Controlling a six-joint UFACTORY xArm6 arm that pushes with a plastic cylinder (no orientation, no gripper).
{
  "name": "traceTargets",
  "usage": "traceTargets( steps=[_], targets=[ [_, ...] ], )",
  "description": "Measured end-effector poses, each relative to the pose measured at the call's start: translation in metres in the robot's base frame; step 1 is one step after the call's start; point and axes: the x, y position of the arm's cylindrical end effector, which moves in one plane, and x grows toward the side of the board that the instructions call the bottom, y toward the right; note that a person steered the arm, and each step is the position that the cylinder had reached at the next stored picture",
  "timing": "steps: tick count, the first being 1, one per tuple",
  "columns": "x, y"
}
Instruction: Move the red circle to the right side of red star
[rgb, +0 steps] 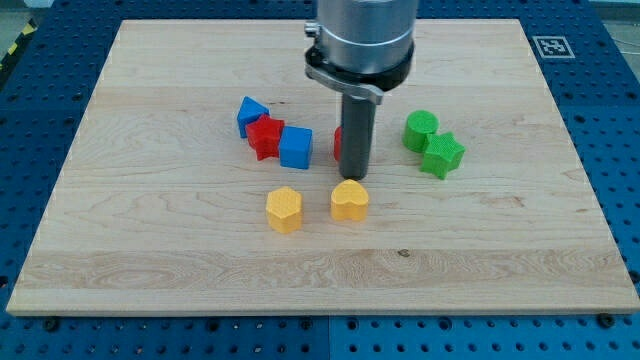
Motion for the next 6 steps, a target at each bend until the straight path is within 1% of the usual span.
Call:
traceTargets(
  steps=[1,2,3,5,6],
  targets=[
    [-0.003,0.022],
    [-0.025,0.016],
    [-0.05,0.008],
    [-0.075,-0.043],
    [-0.101,-0.041]
  ],
)
